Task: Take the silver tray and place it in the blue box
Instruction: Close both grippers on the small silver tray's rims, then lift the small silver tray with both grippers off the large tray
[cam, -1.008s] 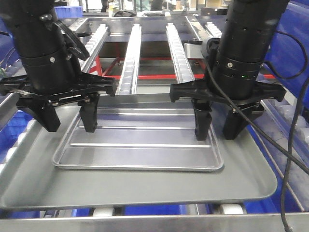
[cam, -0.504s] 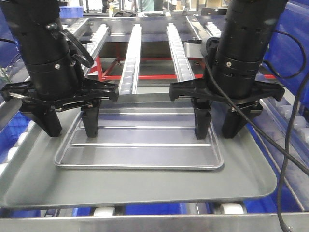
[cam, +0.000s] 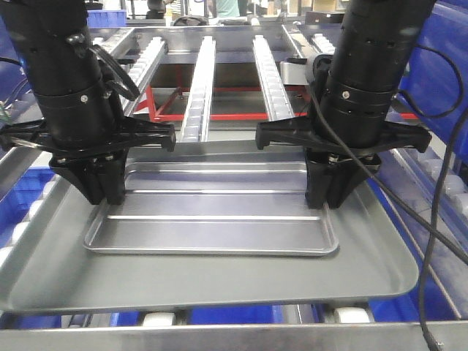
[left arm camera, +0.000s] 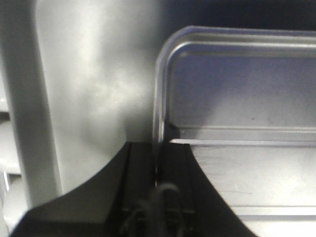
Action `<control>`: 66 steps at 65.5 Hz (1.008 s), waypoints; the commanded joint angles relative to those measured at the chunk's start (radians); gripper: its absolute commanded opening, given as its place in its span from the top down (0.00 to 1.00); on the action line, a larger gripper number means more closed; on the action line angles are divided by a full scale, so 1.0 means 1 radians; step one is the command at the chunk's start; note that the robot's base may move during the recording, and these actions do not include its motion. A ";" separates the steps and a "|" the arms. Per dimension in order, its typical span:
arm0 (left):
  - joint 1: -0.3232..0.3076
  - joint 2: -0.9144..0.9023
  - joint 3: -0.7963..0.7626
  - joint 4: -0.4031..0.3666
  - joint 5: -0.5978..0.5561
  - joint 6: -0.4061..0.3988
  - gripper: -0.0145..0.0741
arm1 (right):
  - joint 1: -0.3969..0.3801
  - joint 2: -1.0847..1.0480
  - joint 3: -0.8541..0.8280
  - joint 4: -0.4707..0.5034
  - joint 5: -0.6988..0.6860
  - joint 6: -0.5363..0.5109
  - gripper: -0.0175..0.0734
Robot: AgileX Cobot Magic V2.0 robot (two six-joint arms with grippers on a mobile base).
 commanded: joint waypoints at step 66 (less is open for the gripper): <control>-0.238 -0.484 -0.250 0.166 0.557 -0.141 0.95 | 0.185 -0.512 -0.119 -0.283 0.440 0.194 0.74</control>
